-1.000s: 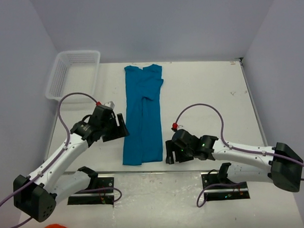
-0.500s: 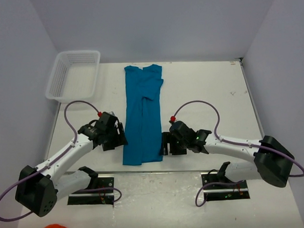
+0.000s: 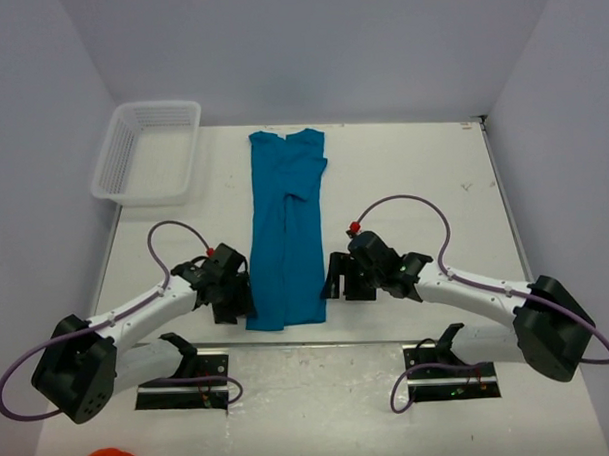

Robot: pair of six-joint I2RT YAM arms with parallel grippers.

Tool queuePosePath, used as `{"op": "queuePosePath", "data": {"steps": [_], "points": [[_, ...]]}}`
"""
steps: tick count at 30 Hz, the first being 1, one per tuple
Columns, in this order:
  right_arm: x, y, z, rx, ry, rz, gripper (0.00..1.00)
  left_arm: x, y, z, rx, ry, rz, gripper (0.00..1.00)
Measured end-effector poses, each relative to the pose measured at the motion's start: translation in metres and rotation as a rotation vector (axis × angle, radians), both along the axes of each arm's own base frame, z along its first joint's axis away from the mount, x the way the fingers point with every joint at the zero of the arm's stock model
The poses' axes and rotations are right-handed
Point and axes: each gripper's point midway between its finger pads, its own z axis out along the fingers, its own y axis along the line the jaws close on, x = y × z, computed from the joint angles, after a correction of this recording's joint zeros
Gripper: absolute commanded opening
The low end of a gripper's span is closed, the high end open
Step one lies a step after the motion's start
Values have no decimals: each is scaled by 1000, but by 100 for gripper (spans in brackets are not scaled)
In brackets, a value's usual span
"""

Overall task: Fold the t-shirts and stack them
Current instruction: Grab the bottom of the folded rectangular tshirt with both arms

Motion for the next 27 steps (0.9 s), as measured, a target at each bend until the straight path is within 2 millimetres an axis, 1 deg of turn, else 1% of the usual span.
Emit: {"op": "queuePosePath", "data": {"steps": [9,12,13,15,19,22,27], "points": [[2,3,-3,2,3,0,75,-9,-34,1,-124,4,-46,56],[2,4,-2,9,2,-4,75,-10,-41,1,-153,11,-43,55],[3,4,-2,11,1,-4,75,-10,-42,1,-159,13,-43,54],[2,4,-3,12,3,-5,75,-11,-44,1,-171,15,-44,50],[0,4,-10,8,24,-7,74,-13,-46,0,-181,23,-41,48],[-4,5,-18,2,51,-5,74,-14,-46,1,-185,21,-43,48],[-8,5,-28,-7,87,-2,74,-19,-44,2,-183,24,-49,54]]}}
